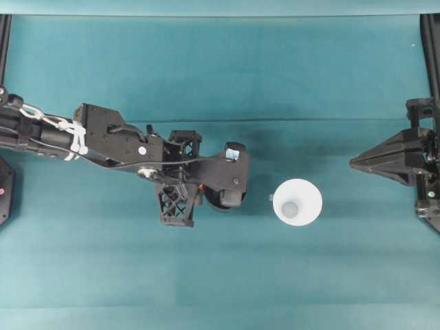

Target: Put the paper cup into the moved red handle cup holder.

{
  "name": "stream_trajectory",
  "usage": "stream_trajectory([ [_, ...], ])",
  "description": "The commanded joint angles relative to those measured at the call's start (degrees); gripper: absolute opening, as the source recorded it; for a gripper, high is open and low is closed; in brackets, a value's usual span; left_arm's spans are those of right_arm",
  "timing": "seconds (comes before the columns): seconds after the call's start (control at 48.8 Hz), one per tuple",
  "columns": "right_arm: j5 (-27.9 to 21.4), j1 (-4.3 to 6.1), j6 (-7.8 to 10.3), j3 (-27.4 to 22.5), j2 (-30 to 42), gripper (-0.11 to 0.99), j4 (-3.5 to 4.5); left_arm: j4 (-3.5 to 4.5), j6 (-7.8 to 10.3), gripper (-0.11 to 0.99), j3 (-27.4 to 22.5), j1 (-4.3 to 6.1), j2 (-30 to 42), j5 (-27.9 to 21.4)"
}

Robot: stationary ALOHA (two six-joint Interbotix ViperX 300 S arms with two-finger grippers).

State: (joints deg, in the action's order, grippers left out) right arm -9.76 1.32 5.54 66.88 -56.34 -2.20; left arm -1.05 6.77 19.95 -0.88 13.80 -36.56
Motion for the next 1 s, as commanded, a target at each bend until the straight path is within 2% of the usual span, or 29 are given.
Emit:
stream_trajectory([
  [0.0,0.3,0.0,0.53,-0.4,0.4,-0.09,-0.09,-0.18,-0.09,0.27,-0.3,0.09,-0.4,0.4],
  [0.512,0.3,0.09,0.53,-0.4,0.2,-0.09,-0.18,-0.18,-0.7,0.29,-0.4,0.09,-0.4,0.4],
  [0.553,0.3,0.0,0.53,-0.4,0.2,-0.09,-0.18,-0.18,-0.7,0.36,-0.4,0.09,-0.4,0.4],
  [0.717,0.3,0.0,0.53,-0.4,0.2,-0.09,-0.18,-0.18,-0.7,0.84,-0.3,0.09,-0.4,0.5],
  [0.778,0.3,0.0,0.53,-0.4,0.3,-0.09,-0.18,-0.18,-0.53,0.95,-0.3,0.09,-0.4,0.5],
  [0.983,0.3,0.0,0.53,-0.4,0.2,-0.09,-0.18,-0.18,-0.53,0.95,-0.4,0.09,-0.4,0.8],
])
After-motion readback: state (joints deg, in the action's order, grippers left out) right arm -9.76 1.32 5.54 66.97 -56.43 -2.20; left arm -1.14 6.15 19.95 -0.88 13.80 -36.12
